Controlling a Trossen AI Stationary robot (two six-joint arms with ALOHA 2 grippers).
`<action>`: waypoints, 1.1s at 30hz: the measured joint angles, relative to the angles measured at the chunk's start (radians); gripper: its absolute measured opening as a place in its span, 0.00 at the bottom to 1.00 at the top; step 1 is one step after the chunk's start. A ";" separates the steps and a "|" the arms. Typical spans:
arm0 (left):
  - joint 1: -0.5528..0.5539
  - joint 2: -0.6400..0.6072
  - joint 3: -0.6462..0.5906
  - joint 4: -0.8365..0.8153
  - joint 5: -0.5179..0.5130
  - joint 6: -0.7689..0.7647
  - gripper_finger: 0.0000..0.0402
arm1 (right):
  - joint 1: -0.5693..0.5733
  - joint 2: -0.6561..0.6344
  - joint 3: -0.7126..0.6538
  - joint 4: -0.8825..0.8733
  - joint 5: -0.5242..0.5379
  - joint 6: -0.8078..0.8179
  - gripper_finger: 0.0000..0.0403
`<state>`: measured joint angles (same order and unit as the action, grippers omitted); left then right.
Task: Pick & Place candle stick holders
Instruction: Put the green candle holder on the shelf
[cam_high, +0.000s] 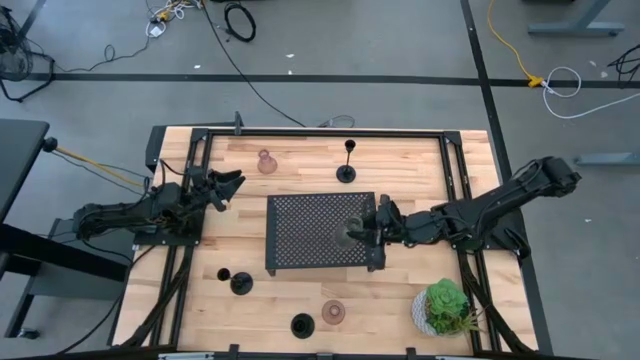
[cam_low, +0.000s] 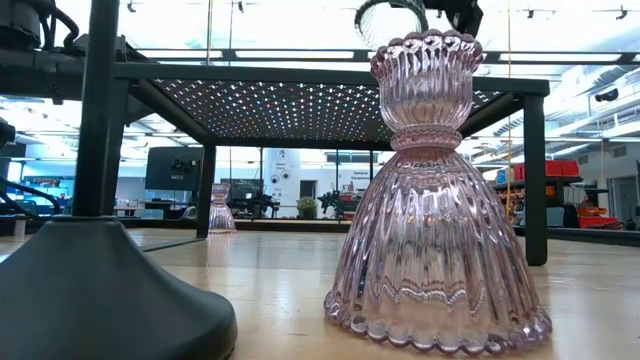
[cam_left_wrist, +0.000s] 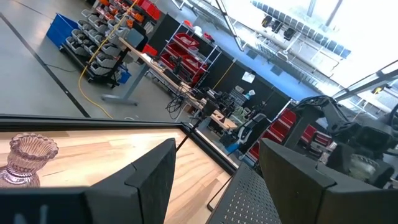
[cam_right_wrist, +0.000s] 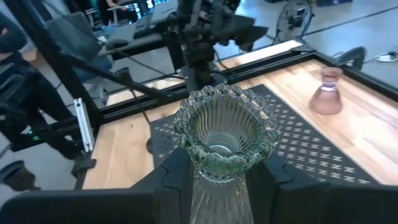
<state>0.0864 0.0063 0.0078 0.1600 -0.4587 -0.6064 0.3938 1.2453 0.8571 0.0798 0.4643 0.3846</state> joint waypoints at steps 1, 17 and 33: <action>0.000 0.000 0.000 0.000 0.000 0.000 0.58 | 0.003 0.014 0.013 -0.012 -0.006 0.000 0.24; 0.000 0.000 0.000 -0.001 0.000 -0.002 0.58 | 0.057 0.268 0.295 -0.167 -0.010 -0.105 0.24; 0.000 0.000 0.000 -0.001 0.000 -0.002 0.58 | 0.029 0.337 0.311 -0.162 0.022 -0.104 0.24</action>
<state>0.0867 0.0063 0.0078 0.1593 -0.4587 -0.6082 0.4225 1.5822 1.1683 -0.0819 0.4866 0.2802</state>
